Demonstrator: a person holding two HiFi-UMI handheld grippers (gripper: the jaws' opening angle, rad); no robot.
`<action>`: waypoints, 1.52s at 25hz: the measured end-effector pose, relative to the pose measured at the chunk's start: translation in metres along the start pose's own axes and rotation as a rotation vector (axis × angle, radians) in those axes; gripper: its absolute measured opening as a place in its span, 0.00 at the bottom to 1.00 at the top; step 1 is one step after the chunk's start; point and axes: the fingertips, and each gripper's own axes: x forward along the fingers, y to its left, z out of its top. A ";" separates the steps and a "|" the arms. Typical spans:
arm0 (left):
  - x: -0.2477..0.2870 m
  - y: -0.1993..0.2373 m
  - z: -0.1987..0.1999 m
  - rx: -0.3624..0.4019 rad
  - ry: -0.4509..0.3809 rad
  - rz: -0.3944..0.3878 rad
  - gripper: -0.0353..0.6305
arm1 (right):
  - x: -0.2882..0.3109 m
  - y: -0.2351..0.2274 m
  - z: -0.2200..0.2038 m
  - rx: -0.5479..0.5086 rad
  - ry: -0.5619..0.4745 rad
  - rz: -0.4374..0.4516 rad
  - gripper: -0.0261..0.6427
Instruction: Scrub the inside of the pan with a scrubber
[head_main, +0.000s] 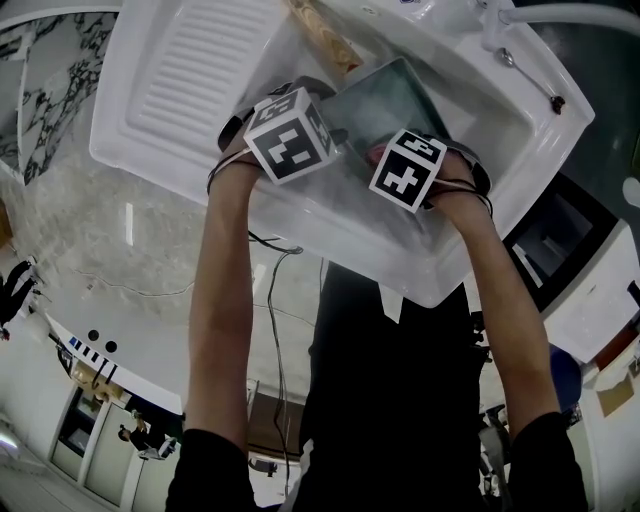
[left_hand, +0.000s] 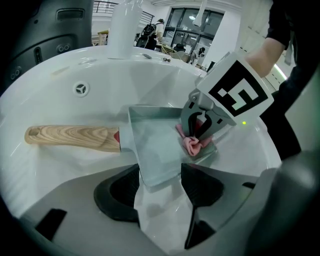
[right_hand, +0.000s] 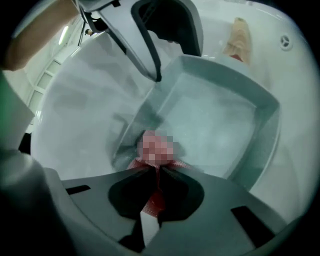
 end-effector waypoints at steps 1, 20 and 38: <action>0.000 0.000 0.000 0.002 0.000 0.001 0.47 | -0.002 -0.007 -0.005 0.005 0.014 -0.039 0.10; 0.002 0.002 -0.001 -0.009 0.013 0.026 0.47 | -0.014 -0.017 0.045 -0.116 -0.323 -0.281 0.10; 0.003 0.003 0.002 0.000 0.012 0.036 0.47 | -0.038 -0.089 0.017 -0.001 -0.169 -0.550 0.10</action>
